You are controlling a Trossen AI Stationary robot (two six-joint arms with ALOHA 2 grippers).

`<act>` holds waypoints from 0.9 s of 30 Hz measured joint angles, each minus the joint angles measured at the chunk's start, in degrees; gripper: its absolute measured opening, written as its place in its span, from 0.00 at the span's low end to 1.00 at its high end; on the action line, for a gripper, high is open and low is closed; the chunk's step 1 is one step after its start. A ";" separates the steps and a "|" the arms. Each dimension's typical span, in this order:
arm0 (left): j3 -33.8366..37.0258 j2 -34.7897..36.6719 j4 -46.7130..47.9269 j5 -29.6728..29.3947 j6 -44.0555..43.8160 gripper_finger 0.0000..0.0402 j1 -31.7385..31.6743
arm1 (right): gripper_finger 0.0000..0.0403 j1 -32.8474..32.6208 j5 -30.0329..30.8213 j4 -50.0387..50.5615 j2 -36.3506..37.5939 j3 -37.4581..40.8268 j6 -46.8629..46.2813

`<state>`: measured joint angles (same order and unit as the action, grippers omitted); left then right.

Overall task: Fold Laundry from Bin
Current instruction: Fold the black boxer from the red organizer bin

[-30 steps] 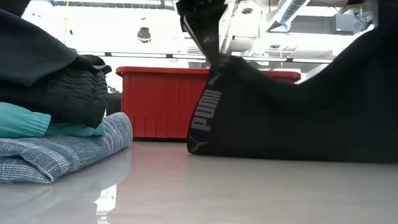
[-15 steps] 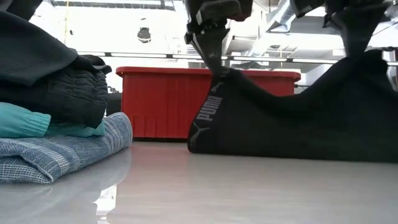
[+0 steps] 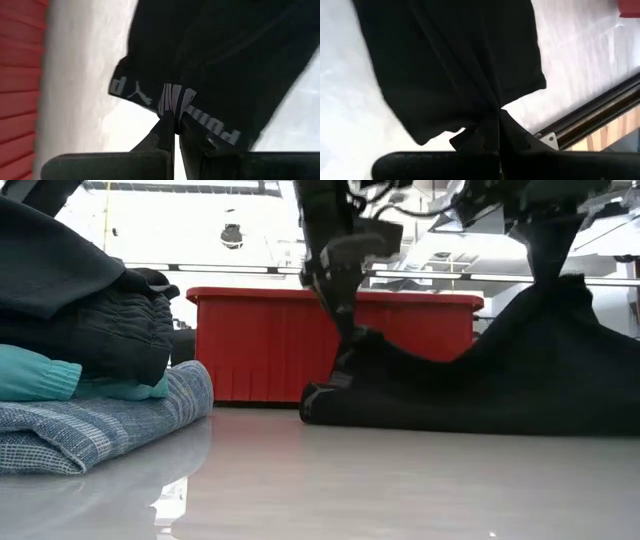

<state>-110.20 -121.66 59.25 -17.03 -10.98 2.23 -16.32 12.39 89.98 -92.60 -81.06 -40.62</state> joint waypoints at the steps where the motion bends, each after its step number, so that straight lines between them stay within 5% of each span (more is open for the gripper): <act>1: 0.62 -0.04 -0.24 0.32 -0.11 0.00 -0.40 | 0.04 0.53 0.21 0.00 0.00 0.48 0.13; 27: 5.67 -0.05 -6.21 2.78 -1.16 0.00 -7.44 | 0.04 14.21 2.72 -8.26 -0.06 9.65 11.32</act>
<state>-104.53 -121.71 53.04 -14.26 -12.14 -5.21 -2.11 15.11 81.72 -92.66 -71.41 -29.30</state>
